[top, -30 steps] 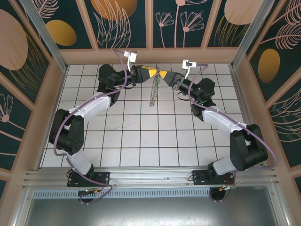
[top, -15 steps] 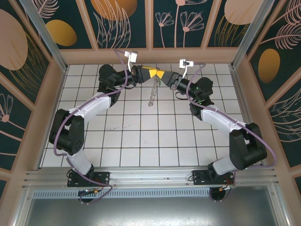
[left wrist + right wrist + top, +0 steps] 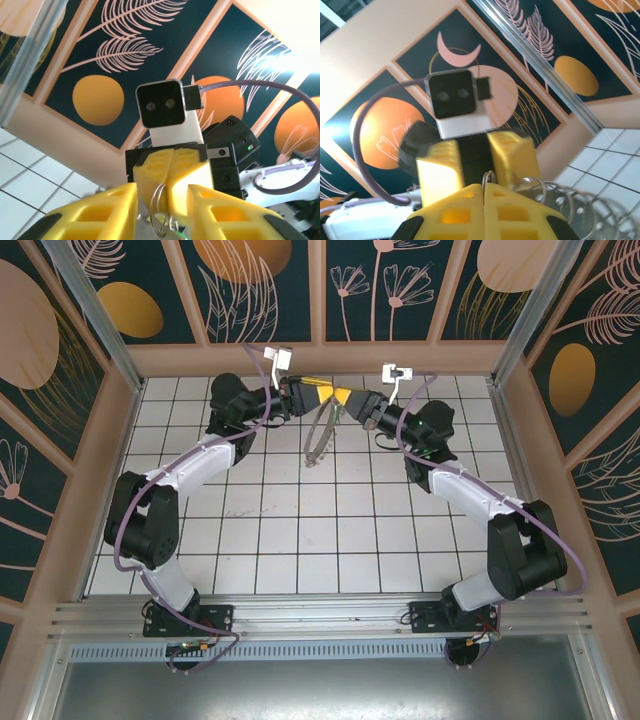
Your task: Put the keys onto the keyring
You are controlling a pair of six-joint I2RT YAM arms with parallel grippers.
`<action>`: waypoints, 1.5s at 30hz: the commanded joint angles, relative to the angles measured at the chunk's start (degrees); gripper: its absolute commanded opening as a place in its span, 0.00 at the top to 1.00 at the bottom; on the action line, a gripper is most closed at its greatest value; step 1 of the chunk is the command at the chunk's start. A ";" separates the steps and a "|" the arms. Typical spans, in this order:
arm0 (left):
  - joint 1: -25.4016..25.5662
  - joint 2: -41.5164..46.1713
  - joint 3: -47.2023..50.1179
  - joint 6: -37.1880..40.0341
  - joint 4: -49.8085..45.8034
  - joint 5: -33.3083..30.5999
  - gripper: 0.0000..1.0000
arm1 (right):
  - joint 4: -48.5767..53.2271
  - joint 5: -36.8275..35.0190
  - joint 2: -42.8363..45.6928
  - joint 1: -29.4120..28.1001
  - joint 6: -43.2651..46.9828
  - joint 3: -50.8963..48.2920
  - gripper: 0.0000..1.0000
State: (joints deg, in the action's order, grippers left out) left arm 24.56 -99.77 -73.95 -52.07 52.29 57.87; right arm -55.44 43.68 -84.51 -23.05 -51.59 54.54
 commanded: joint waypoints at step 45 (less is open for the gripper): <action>-4.69 -4.56 -14.79 33.88 -43.44 8.20 0.60 | 55.92 29.33 -15.18 5.73 46.45 35.29 1.00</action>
State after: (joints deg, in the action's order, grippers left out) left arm 20.25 -103.53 -89.58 -19.51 8.71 64.31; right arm 1.96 70.85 -102.17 -17.76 -6.26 88.47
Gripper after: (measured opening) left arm 0.402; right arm 0.049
